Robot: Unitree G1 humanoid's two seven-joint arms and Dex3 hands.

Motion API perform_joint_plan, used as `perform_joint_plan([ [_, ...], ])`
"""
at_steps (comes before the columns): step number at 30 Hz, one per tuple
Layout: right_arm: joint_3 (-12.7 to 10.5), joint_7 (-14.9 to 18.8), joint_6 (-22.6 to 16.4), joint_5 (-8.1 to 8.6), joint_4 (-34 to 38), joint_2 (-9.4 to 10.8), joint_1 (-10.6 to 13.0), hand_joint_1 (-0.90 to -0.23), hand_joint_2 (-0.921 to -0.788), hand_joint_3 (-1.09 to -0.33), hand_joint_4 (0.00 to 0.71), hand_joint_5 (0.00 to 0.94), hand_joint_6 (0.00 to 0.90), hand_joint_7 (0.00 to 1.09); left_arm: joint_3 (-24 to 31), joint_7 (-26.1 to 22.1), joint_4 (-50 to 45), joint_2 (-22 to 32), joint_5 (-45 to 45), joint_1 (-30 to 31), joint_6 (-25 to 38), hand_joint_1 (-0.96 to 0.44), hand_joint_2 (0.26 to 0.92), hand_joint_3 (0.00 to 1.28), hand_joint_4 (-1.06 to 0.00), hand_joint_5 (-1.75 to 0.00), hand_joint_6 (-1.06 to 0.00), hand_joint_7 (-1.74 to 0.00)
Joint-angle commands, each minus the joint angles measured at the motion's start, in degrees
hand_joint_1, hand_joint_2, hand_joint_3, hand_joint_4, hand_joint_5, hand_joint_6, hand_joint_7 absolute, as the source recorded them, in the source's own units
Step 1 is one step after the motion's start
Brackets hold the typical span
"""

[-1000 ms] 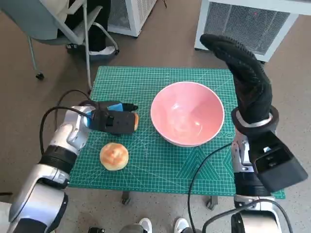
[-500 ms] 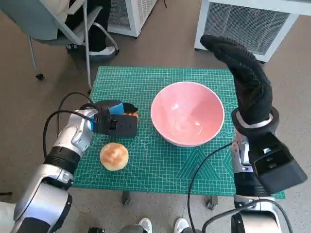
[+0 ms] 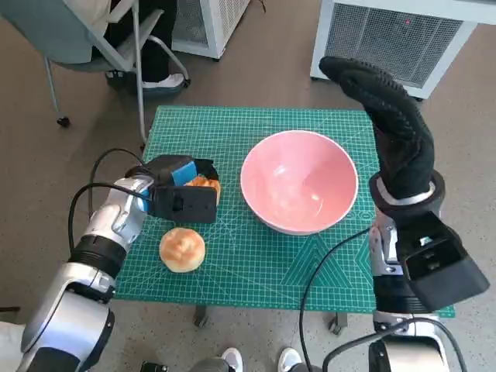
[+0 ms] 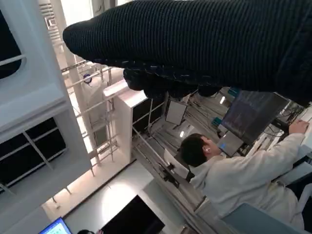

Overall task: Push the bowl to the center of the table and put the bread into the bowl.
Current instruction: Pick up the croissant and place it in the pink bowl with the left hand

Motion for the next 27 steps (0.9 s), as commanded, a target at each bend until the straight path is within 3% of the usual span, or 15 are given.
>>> perform_joint_plan([
  [1, -0.03, 0.38, 0.40, 0.96, 0.85, -0.30, 1.22, -0.611, -0.921, -0.716, 0.287, 0.001, 0.026, 0.69, 3.10, -0.11, -3.54, 1.52, -2.60, -0.87, -1.17, 0.00, 0.920, 0.09, -0.68, -1.22, -0.59, -1.16],
  [9, 0.16, 0.66, 0.66, 1.60, 0.78, -0.17, 1.29, -0.617, -0.921, -0.715, 0.288, 0.001, 0.032, 0.69, 8.40, -0.43, -12.59, 1.81, -6.88, -2.41, -1.41, 0.00, 0.920, 0.08, -0.69, -1.16, -0.59, -1.20],
  [27, 0.50, 0.57, 1.13, 2.12, 0.10, -0.06, 1.37, -0.607, -0.921, -0.716, 0.289, 0.001, 0.036, 0.69, 11.11, 2.53, -23.58, -2.82, -8.13, -6.90, -2.77, 0.00, 0.920, 0.03, -0.75, -1.06, -0.64, -1.19],
])
